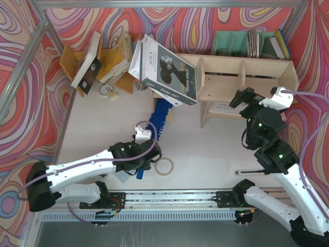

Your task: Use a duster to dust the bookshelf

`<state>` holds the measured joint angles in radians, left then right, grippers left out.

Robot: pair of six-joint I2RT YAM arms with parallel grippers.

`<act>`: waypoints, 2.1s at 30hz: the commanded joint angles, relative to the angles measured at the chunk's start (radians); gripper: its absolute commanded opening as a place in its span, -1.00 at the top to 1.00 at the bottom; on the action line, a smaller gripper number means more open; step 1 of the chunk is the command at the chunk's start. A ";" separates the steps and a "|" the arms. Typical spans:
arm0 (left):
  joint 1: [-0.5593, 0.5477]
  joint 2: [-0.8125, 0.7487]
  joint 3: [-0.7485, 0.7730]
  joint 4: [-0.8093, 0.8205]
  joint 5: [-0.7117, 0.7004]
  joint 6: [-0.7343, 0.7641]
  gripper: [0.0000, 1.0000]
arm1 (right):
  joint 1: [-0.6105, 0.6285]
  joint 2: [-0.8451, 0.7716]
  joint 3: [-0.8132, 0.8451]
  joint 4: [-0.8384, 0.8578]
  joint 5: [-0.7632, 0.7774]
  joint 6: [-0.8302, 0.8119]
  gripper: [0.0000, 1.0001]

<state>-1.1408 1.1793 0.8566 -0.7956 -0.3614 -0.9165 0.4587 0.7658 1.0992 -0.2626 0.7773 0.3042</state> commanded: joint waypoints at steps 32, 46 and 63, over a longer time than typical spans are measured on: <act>-0.088 0.233 0.351 0.211 0.003 0.214 1.00 | 0.001 -0.009 -0.023 0.012 0.018 -0.001 -0.97; -0.075 0.099 0.265 0.111 -0.075 0.187 1.00 | 0.001 -0.012 -0.027 0.006 0.016 0.006 -0.98; -0.015 -0.223 0.047 -0.158 -0.184 0.027 1.00 | 0.001 -0.015 -0.024 -0.002 0.016 0.010 -0.97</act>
<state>-1.1732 1.0061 0.9394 -0.8890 -0.4694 -0.8288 0.4587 0.7586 1.0779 -0.2626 0.7776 0.3084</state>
